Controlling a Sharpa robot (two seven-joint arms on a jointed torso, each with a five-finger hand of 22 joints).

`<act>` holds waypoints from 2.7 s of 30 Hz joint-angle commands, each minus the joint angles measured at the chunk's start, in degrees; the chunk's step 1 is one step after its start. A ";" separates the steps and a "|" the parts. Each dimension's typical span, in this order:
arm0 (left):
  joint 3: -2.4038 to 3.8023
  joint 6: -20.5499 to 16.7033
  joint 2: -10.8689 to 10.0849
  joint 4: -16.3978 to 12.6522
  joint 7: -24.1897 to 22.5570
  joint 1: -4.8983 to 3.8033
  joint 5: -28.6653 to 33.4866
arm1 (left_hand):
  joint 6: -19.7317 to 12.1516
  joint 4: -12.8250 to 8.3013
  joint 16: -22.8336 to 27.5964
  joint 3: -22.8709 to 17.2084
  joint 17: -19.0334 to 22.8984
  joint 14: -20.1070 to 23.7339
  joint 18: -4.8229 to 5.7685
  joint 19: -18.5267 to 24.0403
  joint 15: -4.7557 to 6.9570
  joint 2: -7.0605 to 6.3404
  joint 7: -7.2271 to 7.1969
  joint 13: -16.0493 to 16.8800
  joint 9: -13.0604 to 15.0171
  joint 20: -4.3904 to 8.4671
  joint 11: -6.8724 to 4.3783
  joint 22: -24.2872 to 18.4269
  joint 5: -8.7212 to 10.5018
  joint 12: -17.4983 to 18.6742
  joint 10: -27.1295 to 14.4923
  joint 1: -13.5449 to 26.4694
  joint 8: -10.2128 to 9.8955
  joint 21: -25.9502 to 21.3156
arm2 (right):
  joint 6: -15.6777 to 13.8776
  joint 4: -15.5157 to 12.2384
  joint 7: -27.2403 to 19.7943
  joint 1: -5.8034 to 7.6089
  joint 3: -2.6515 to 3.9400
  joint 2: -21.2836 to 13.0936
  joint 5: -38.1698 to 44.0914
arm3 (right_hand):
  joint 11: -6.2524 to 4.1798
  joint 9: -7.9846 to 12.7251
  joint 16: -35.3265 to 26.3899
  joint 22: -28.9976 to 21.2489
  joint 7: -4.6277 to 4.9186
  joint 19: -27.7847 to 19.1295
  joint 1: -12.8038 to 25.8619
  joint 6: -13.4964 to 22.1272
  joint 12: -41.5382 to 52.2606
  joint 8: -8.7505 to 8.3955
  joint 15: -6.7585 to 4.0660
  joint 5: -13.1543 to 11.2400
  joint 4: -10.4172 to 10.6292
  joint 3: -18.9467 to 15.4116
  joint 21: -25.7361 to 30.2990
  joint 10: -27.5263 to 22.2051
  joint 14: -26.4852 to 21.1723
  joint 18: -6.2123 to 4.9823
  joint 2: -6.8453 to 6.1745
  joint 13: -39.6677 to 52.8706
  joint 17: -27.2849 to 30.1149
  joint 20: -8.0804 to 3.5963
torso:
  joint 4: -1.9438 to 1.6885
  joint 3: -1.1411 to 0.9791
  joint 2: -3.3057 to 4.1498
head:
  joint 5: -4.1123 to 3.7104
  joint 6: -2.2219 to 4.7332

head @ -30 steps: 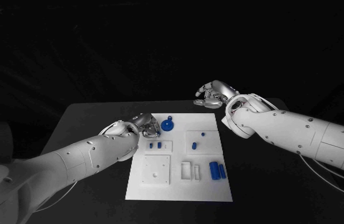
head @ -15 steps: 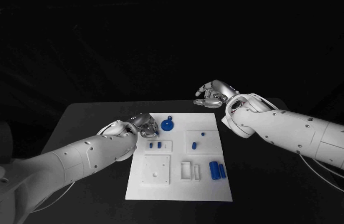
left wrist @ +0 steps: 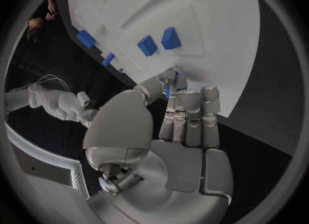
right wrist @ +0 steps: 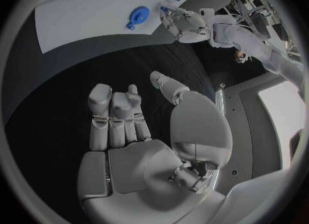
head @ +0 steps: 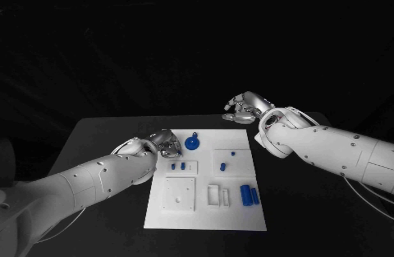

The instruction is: Assemble the parts on the task board

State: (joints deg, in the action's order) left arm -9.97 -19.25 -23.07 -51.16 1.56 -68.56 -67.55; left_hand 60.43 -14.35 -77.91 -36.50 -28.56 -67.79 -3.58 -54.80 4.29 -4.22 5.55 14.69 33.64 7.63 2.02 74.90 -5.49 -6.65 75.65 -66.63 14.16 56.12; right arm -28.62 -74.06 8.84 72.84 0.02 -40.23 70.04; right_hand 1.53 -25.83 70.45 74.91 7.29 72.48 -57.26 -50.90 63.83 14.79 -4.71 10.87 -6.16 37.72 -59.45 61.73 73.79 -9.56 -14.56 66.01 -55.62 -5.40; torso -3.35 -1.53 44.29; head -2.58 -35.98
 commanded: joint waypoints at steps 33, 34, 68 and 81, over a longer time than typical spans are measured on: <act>0.15 -4.46 -1.76 -1.16 -2.19 0.34 5.05 | 0.73 -0.25 -0.35 -0.39 0.11 -0.52 -2.42 -0.31 0.18 0.60 0.10 0.11 0.00 2.00 -0.07 0.85 -0.64 -0.05 0.79 0.21 0.35 0.44 | 0.67 0.19 -0.42 -0.02 0.02 0.11 0.33 | -0.01 -0.03 -0.33 0.51 0.76 0.06 -0.51 0.48 0.27 0.37 -0.12 0.35 -0.01 -0.30 0.35 0.29 0.47 -5.44 0.16 -0.09 -0.09 -0.35 | 0.02 0.01 -0.01 | -0.03 0.11; 0.15 -4.38 -1.88 -1.34 -2.66 0.34 6.34 | 0.74 -0.25 -0.37 -0.39 0.11 -0.54 -2.42 -0.34 0.19 0.60 0.10 0.12 0.00 2.02 -0.07 0.85 -0.65 -0.05 0.80 0.23 0.35 0.45 | 0.67 0.20 -0.42 -0.02 0.02 0.10 0.33 | -0.01 -0.03 -0.33 0.51 0.76 0.06 -0.51 0.48 0.27 0.37 -0.12 0.35 -0.01 -0.30 0.36 0.29 0.47 -5.44 0.16 -0.09 -0.09 -0.35 | 0.02 -0.02 0.00 | -0.04 0.14; 0.02 -1.57 -1.50 -1.14 -5.00 0.62 13.25 | 0.55 -0.26 -0.44 -0.45 0.14 -0.60 -2.31 -0.30 0.20 1.00 0.14 0.09 -0.12 2.11 -0.07 0.82 -0.78 0.16 0.83 0.62 0.30 0.41 | 0.69 0.09 -0.36 -0.02 0.02 0.03 0.34 | -0.01 -0.03 -0.34 0.53 0.76 0.07 -0.52 0.48 0.29 0.37 -0.12 0.34 -0.03 -0.31 0.37 0.29 0.48 -5.44 0.17 -0.12 -0.10 -0.35 | 0.08 -0.07 0.04 | -0.06 -0.07; 0.00 0.25 -1.25 -0.93 -3.98 0.89 11.63 | 0.54 -0.40 -0.43 -0.48 0.15 -0.56 -2.30 -0.28 0.19 1.05 0.14 0.08 -0.14 2.13 -0.07 0.83 -0.81 0.21 0.82 0.58 0.31 0.42 | 0.72 0.11 -0.39 -0.02 0.02 0.09 0.34 | -0.02 -0.03 -0.35 0.53 0.76 0.07 -0.53 0.48 0.30 0.38 -0.12 0.34 -0.04 -0.31 0.38 0.29 0.49 -5.44 0.18 -0.13 -0.11 -0.35 | 0.07 -0.02 0.03 | -0.07 -0.25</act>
State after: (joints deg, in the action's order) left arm -9.98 -20.44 -24.50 -52.06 -2.83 -67.69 -54.79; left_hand 60.38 -14.54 -78.13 -36.69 -28.47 -68.30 -3.90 -55.08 4.18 -3.78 5.62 14.75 33.39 7.78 2.05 74.90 -5.90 -6.65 76.06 -66.04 14.25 56.34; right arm -28.54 -73.91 8.84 72.83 0.02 -40.17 70.04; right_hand 1.53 -25.83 70.45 74.93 7.29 72.47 -57.26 -50.90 63.82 14.79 -4.92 10.87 -6.16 37.72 -59.45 61.73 74.00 -9.56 -14.56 65.98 -55.66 -5.41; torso -3.31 -1.57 44.32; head -2.69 -36.19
